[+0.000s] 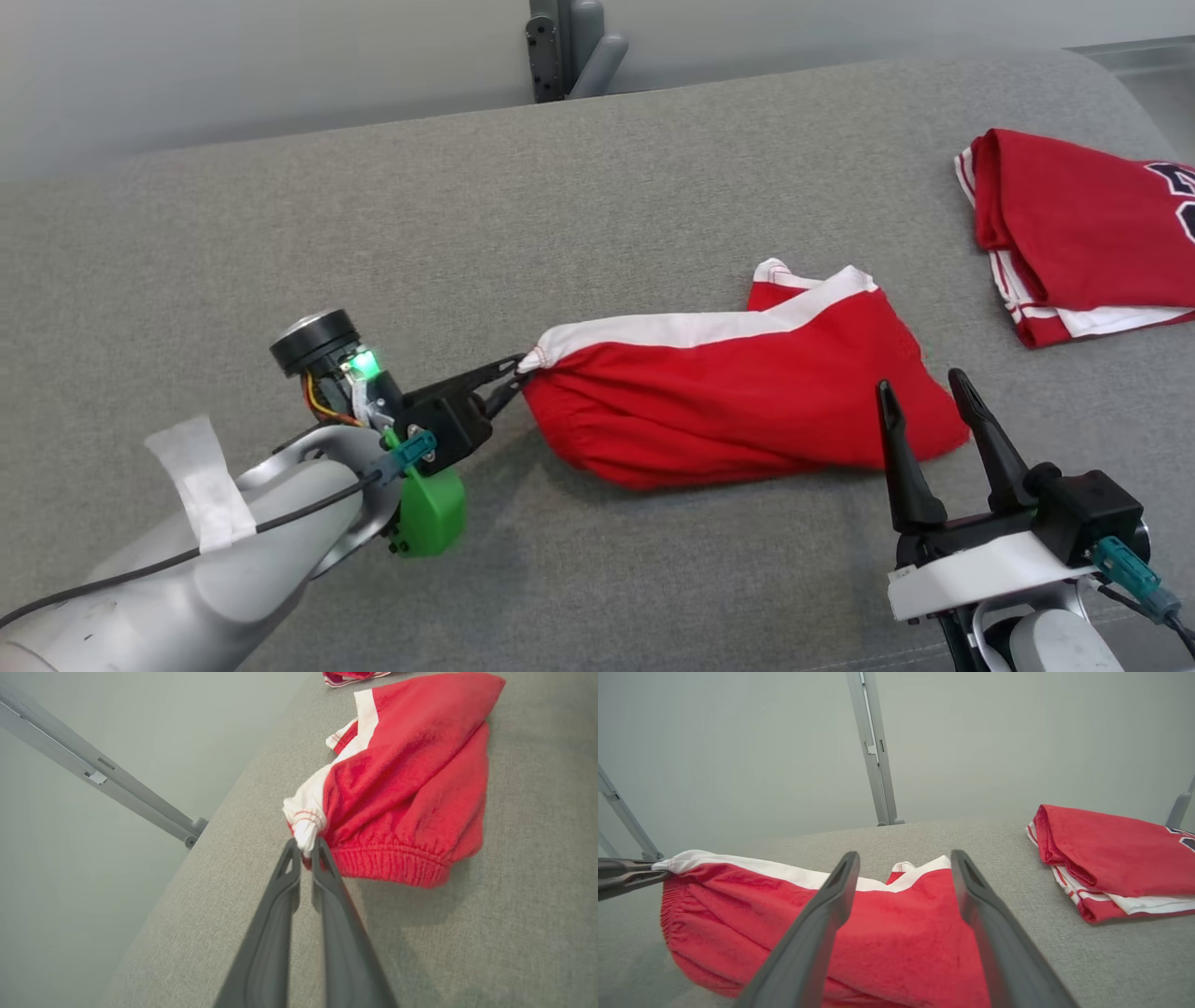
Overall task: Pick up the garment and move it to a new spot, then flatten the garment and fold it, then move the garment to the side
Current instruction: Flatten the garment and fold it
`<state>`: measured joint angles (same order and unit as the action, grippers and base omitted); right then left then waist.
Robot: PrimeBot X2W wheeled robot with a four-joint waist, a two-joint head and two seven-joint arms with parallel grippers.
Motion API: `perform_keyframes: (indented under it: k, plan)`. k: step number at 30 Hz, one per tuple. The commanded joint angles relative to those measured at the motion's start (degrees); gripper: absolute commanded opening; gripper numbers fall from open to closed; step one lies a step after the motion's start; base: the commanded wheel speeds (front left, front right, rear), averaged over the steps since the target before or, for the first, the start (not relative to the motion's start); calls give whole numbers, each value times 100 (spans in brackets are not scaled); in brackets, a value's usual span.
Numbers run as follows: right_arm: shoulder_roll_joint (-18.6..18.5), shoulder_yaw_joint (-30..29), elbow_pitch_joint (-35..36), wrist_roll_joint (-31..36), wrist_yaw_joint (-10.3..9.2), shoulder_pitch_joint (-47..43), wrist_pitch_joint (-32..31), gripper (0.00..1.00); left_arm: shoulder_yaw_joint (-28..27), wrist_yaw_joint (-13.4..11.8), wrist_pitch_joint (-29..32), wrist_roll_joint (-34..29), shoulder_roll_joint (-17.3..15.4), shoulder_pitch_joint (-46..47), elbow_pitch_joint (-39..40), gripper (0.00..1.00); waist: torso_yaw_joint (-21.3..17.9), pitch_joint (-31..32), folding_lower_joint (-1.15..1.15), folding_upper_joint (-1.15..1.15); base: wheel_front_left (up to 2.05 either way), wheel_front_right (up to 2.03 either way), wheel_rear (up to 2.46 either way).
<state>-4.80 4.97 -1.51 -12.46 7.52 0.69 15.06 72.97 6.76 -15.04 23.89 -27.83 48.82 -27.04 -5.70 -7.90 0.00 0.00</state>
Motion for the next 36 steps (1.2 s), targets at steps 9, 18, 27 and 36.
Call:
perform_keyframes:
  k: [9, 18, 27, 36]
  plan:
    - [-207, 125, -68, -25, -7, 64, 20, 100, -548, -541, -12, -120, -149, -642, -309, 51, 428, -165, 0, 0, 0, 0, 0]
    - [-593, 325, -298, -294, -7, 241, 20, 100, -1627, -856, -12, 357, 63, -1651, 64, 100, 666, -122, 0, 0, 0, 0, 0]
    - [-731, 356, -435, -381, -7, 202, 20, 100, -3351, -574, 44, 2284, 753, -2736, 139, 100, 881, 72, 0, 0, 0, 0, 0]
    - [-722, 578, -981, -936, -7, 561, 20, 100, -3932, -265, 845, 3671, 1146, -2591, -338, 100, 678, 118, 0, 0, 0, 0, 0]
